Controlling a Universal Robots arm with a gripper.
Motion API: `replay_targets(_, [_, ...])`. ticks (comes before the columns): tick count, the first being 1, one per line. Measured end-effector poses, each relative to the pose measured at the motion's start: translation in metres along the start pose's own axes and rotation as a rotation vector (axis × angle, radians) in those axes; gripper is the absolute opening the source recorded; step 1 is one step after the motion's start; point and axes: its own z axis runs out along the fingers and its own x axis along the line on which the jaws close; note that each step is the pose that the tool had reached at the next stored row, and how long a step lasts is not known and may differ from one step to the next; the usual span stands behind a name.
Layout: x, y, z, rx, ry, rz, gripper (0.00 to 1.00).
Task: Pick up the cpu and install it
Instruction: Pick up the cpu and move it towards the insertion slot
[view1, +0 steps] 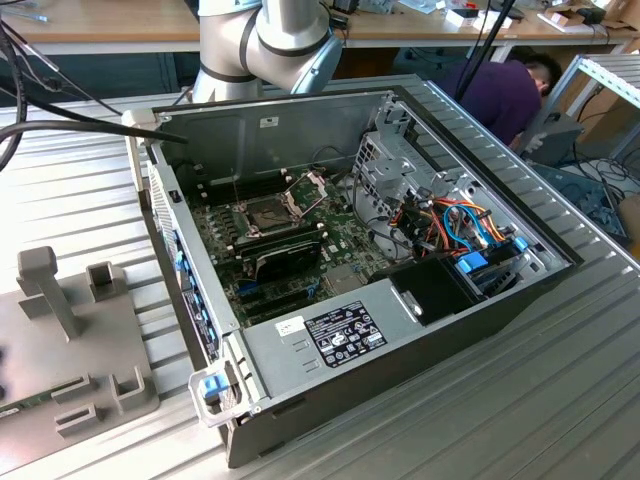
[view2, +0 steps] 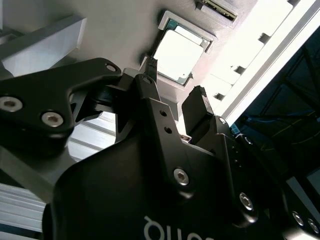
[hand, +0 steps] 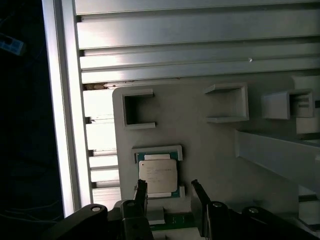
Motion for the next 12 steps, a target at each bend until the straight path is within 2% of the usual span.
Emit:
replay_targets(7, [0.0001,0.0001,0.0058,-0.0001,0.0,0.0,0.48])
replay_targets(12, [0.0004,0.0004,0.0185,0.0,0.0001,0.0,0.48])
